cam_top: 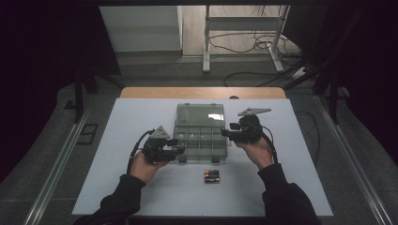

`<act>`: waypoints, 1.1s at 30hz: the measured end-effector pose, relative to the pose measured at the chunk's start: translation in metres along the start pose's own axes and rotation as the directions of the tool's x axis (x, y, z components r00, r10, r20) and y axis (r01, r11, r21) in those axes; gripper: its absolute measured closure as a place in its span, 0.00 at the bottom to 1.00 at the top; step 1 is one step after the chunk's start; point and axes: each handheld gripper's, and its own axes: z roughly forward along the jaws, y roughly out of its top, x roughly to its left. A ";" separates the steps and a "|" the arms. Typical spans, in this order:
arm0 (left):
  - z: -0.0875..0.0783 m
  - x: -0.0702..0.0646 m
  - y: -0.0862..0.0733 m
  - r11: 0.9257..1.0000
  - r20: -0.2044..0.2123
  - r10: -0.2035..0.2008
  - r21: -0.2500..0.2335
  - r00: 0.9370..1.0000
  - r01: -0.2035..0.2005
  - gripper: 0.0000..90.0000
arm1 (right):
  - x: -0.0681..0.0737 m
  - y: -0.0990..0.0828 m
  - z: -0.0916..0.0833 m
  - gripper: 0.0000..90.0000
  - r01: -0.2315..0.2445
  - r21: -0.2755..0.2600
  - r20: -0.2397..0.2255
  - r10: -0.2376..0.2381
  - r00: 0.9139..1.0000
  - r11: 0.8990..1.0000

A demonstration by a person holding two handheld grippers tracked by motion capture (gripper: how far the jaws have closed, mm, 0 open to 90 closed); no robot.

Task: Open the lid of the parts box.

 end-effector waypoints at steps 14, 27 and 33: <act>-0.021 0.003 -0.002 0.999 0.008 -0.038 -0.037 0.999 0.038 0.24 | 0.015 -0.012 -0.015 0.33 0.041 -0.011 -0.022 -0.042 0.999 0.999; -0.037 0.003 -0.006 0.999 0.005 -0.031 -0.038 0.999 0.031 0.06 | 0.029 -0.021 -0.031 0.17 0.080 -0.041 -0.025 -0.081 0.996 0.996; -0.046 0.002 -0.011 0.999 0.002 -0.028 -0.045 1.000 0.028 0.04 | 0.033 -0.027 -0.038 0.10 0.084 -0.042 -0.035 -0.086 0.996 0.996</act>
